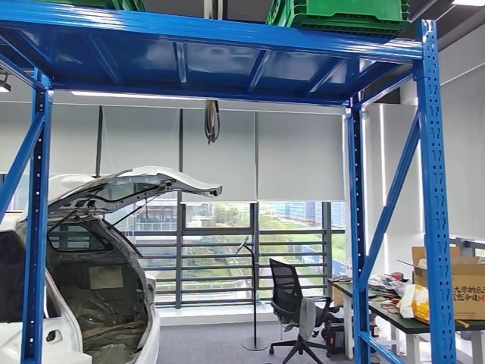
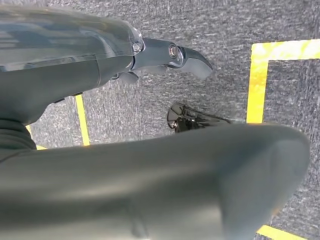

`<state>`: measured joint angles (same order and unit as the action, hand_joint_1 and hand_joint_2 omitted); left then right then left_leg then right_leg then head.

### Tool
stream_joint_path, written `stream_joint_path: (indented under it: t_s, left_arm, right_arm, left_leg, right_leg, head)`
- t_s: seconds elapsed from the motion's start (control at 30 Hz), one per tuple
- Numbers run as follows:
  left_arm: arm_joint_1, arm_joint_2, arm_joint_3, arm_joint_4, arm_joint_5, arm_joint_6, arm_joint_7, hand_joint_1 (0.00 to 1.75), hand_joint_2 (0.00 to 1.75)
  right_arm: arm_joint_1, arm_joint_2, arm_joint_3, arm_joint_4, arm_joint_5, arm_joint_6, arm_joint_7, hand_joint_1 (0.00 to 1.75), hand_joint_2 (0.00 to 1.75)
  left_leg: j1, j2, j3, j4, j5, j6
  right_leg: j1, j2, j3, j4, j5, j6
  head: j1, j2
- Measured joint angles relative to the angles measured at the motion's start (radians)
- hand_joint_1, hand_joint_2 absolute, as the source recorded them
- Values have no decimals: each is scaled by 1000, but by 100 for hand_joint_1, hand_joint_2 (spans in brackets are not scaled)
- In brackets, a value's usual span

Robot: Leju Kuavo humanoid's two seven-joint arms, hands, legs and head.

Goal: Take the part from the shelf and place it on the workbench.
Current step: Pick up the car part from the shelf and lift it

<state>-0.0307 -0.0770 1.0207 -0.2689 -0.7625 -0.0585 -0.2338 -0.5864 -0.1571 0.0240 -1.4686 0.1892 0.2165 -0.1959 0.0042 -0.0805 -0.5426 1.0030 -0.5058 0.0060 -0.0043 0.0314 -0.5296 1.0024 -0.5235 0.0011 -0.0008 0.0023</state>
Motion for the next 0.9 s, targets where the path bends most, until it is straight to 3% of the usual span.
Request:
stream_joint_path:
  t_s: [0.3, 0.6, 0.77, 0.83, 0.9]
  left_arm:
    - [-14, -10, 76, 17, -100, -6, -8, 0, 0]
    - [-20, -13, 102, 24, -118, -8, -12, 0, 0]
    - [-21, -13, 110, 24, -120, -9, -13, 0, 0]
    - [-22, -15, 110, 24, -121, -10, -14, 0, 0]
    - [-22, -16, 111, 24, -122, -12, -14, 0, 0]
  right_arm:
    - [-113, -67, 150, -118, -61, 6, 40, 0, 175]
    - [-129, -101, 198, -143, -74, 6, 48, 0, 175]
    - [-129, -113, 207, -149, -78, 6, 48, 0, 175]
    - [-130, -118, 208, -156, -79, 6, 47, 0, 175]
    - [-130, -124, 209, -160, -81, 6, 47, 0, 175]
  left_leg:
    - [0, 0, -1, 0, 0, 0]
    - [-2, 0, -8, 8, -1, 1]
    - [-1, 1, -13, 6, 4, 14]
    - [4, 6, -7, -7, 12, 25]
    - [8, 10, -3, -14, 15, 29]
  right_leg:
    - [0, 0, -1, 0, 0, 0]
    - [-3, 0, -5, 0, 3, 6]
    - [-5, 3, -9, -4, 6, 18]
    - [-4, -4, -19, 18, -10, 25]
    - [-6, -13, -68, 115, -58, 30]
  head:
    - [0, 0]
    - [0, 0]
    - [0, 0]
    - [0, 0]
    - [0, 0]
